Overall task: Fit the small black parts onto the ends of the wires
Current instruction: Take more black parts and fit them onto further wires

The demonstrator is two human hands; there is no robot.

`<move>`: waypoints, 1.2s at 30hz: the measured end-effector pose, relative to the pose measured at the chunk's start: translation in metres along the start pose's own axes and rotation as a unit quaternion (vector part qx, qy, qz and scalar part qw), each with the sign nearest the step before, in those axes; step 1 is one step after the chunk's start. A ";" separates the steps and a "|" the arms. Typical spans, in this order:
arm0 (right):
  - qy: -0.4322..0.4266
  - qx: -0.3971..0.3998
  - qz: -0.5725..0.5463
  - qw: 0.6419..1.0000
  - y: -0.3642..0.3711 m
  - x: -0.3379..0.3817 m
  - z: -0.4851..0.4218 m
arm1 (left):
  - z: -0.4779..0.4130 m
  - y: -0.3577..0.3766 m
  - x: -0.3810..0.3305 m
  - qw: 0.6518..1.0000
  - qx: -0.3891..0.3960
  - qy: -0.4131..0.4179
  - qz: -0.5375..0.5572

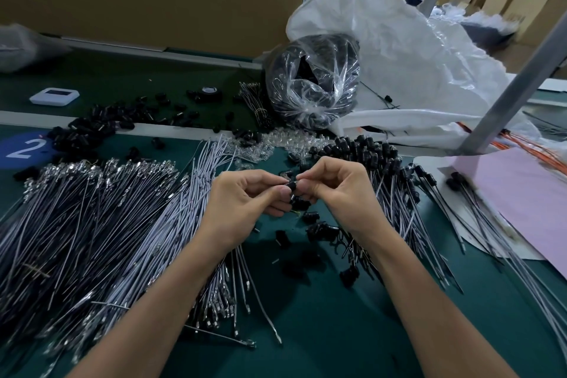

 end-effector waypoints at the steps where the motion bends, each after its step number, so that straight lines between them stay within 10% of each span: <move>1: 0.004 0.007 -0.013 1.000 0.000 0.000 0.000 | 0.000 0.000 -0.001 1.000 0.003 -0.001 0.004; 23: 0.014 0.057 -0.153 0.986 -0.008 0.020 0.002 | 0.007 0.011 -0.019 0.991 0.056 -0.016 0.120; 28: 0.052 -0.004 -0.354 0.934 -0.066 0.036 0.004 | -0.004 -0.019 -0.025 0.986 -0.130 -0.017 0.106; 32: 0.091 -0.144 -0.105 0.980 -0.115 0.031 0.012 | -0.006 -0.060 -0.025 0.932 -0.336 -0.022 0.132; 36: 0.079 -0.209 0.222 0.949 -0.135 0.030 0.005 | -0.005 -0.067 -0.024 0.910 -0.394 -0.030 0.125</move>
Point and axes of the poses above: each hand's wrist, its own z-axis away from the middle knuckle, its own y-axis out of the palm, x = y × z, the point moved 3 cm from there along -z, towards the middle knuckle, and after that the axes turned 5 degrees about -x, right-handed, at the moved point
